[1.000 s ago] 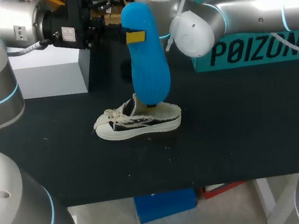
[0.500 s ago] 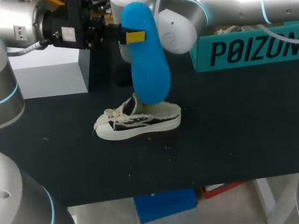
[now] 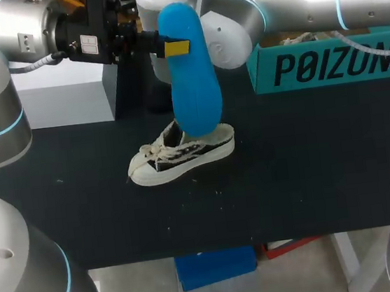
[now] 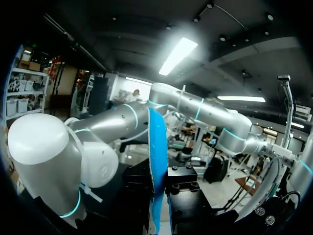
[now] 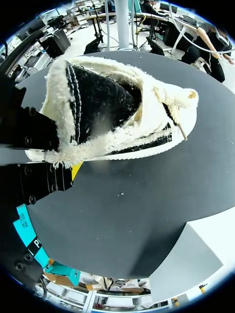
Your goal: Take the shoe out of the shoebox, open the shoe tongue, remove and reinsert the insole, then place the shoe into the shoebox
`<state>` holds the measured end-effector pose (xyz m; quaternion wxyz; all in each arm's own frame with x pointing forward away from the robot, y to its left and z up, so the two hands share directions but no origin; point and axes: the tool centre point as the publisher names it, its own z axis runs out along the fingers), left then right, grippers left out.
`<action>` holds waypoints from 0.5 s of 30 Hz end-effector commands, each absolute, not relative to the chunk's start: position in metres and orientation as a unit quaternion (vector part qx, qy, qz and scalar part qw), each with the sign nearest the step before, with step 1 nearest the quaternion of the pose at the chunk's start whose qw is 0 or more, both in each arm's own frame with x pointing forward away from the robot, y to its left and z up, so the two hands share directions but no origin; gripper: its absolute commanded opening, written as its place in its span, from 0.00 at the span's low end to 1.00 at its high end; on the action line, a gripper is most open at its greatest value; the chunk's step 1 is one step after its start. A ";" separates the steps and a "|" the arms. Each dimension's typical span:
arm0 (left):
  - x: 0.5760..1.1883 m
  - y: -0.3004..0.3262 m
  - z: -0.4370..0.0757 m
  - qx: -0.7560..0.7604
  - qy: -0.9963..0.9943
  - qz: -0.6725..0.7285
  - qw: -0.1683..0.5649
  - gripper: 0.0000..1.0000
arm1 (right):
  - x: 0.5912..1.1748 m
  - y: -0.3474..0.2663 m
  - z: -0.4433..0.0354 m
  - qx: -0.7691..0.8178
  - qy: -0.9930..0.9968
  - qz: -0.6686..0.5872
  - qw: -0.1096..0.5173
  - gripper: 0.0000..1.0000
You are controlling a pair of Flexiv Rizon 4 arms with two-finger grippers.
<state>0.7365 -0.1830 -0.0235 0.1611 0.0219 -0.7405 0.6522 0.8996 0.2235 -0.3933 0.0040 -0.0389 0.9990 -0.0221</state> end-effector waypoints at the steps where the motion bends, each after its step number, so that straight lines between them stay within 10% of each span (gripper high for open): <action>1: 0.736 -0.184 -0.024 0.023 -0.741 0.652 0.160 0.00 | 0.901 0.225 -0.393 -0.038 0.999 -0.023 0.004 0.00; 15: 0.736 -0.184 -0.024 0.023 -0.741 0.652 0.160 0.00 | 0.923 0.192 -0.307 0.202 0.978 0.015 0.040 0.00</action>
